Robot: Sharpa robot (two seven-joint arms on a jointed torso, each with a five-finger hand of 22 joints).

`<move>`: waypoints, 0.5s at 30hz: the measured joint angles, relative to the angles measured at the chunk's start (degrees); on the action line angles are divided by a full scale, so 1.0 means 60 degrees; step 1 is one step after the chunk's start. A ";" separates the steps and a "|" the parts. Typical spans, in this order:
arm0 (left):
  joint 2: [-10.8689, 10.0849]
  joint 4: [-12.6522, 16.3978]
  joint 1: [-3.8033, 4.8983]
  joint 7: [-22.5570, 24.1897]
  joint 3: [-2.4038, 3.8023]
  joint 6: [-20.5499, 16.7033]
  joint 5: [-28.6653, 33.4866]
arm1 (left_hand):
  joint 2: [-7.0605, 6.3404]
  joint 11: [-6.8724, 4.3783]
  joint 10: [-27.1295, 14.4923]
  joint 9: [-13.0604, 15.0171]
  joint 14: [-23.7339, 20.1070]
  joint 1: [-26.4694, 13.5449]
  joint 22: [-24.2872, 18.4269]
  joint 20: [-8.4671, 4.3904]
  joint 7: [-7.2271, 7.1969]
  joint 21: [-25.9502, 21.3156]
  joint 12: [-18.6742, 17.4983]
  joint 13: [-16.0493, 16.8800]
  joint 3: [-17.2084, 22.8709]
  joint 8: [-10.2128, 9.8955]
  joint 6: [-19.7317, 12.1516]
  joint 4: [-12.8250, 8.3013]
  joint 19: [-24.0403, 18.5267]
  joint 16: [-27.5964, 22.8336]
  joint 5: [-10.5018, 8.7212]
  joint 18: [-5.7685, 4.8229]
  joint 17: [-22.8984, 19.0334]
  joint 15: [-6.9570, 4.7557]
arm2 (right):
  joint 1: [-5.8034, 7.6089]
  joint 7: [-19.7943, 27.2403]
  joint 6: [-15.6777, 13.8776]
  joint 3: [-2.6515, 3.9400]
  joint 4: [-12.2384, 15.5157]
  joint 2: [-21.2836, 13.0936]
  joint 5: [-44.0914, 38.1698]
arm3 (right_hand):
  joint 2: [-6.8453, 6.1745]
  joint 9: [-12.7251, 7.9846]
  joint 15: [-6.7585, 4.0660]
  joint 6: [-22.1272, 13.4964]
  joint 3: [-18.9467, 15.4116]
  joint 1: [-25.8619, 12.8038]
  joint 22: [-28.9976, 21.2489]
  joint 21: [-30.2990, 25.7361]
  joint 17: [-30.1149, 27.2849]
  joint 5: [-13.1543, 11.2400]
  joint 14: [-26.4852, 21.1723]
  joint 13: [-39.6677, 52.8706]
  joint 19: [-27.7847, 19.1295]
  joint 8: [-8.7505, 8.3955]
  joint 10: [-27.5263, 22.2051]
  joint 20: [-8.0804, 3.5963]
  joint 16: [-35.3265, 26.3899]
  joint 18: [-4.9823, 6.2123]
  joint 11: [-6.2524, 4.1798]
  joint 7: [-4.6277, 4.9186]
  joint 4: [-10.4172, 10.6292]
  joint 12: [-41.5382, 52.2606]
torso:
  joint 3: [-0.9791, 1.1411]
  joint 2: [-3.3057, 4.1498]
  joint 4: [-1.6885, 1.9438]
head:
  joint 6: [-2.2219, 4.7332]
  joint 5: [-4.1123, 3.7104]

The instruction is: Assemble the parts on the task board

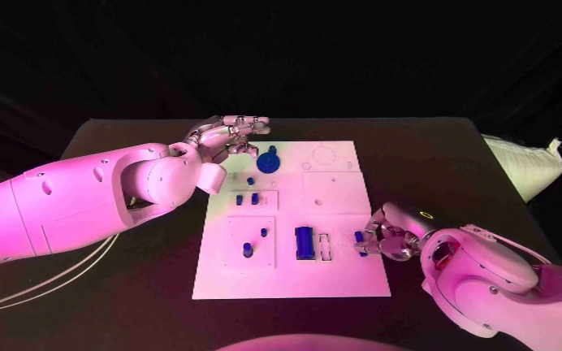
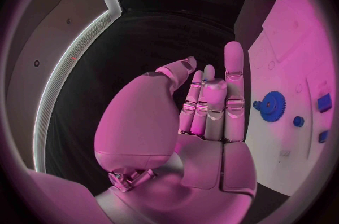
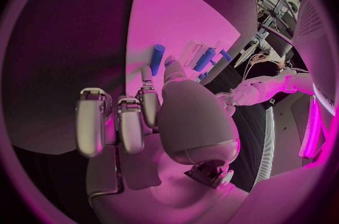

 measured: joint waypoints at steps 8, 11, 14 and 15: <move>-0.0001 0.0011 -0.0001 -0.0001 0.0000 0.0009 0.0000 | 0.0059 0.0000 0.0000 0.0000 0.0000 -0.0059 -0.0009 0.0000 0.0000 0.0000 0.0043 0.0000 -0.0040 0.0025 0.0000 0.0040 0.0000 0.0000 0.0000 0.0000 -0.0024 0.0000 | -0.0036 -0.0107 0.0403 0.0015 -0.0128 0.0246 -0.1187 | -0.0268 -0.0026 -0.0023 0.0201 0.0326 0.0669 0.0038 0.0000 -0.0001 -0.1397 -0.0021 0.0001 0.0000 -0.0130 0.0002 0.0000 0.0000 0.0000 -0.0001 0.0002 -0.0420 -0.0079 | 0.0005 0.0001 0.0002 | -0.0002 0.0054; 0.0000 0.0011 -0.0001 -0.0002 0.0000 0.0013 0.0000 | 0.0059 0.0000 0.0000 0.0000 0.0000 -0.0059 -0.0009 0.0000 0.0000 0.0000 0.0043 0.0000 -0.0040 0.0025 0.0001 0.0040 0.0000 0.0000 0.0000 0.0000 -0.0025 0.0000 | -0.0042 -0.0117 0.0682 0.0033 -0.0162 0.0337 -0.1615 | -0.0272 -0.0028 -0.0058 0.0341 0.0757 0.1040 0.0046 0.0038 -0.0001 -0.2036 -0.0010 0.0280 0.0000 -0.0206 0.0000 0.0000 0.0000 0.0000 0.0002 -0.0036 -0.0572 -0.0075 | 0.0005 0.0000 0.0001 | -0.0006 0.0061; 0.0005 0.0011 -0.0001 -0.0003 0.0000 0.0018 0.0000 | 0.0059 0.0000 0.0000 0.0000 0.0000 -0.0058 -0.0009 0.0000 0.0000 0.0000 0.0043 0.0000 -0.0040 0.0025 0.0001 0.0040 0.0000 0.0000 0.0000 -0.0001 -0.0025 0.0000 | -0.0047 -0.0128 0.0975 0.0064 -0.0195 0.0425 -0.1960 | -0.0321 -0.0077 -0.0072 0.0527 0.1017 0.1212 0.0046 0.0038 -0.0001 -0.2048 0.0004 0.0280 0.0027 -0.0230 -0.0027 -0.0027 0.0021 0.0000 -0.0024 -0.0087 -0.0686 -0.0073 | 0.0005 0.0000 0.0001 | 0.0003 0.0065; 0.0009 0.0011 -0.0001 -0.0003 0.0000 0.0020 0.0000 | 0.0059 0.0000 0.0000 0.0000 0.0000 -0.0058 -0.0009 0.0000 0.0000 0.0000 0.0043 0.0000 -0.0040 0.0024 0.0000 0.0040 0.0000 0.0000 0.0000 0.0000 -0.0025 0.0000 | -0.0048 -0.0129 0.1056 0.0071 -0.0197 0.0444 -0.2047 | -0.0336 -0.0085 -0.0072 0.0557 0.1074 0.1228 0.0046 0.0038 -0.0002 -0.2050 0.0004 0.0280 0.0038 -0.0231 -0.0039 -0.0039 0.0037 0.0000 -0.0036 -0.0117 -0.0726 -0.0074 | 0.0005 0.0000 0.0001 | 0.0005 0.0067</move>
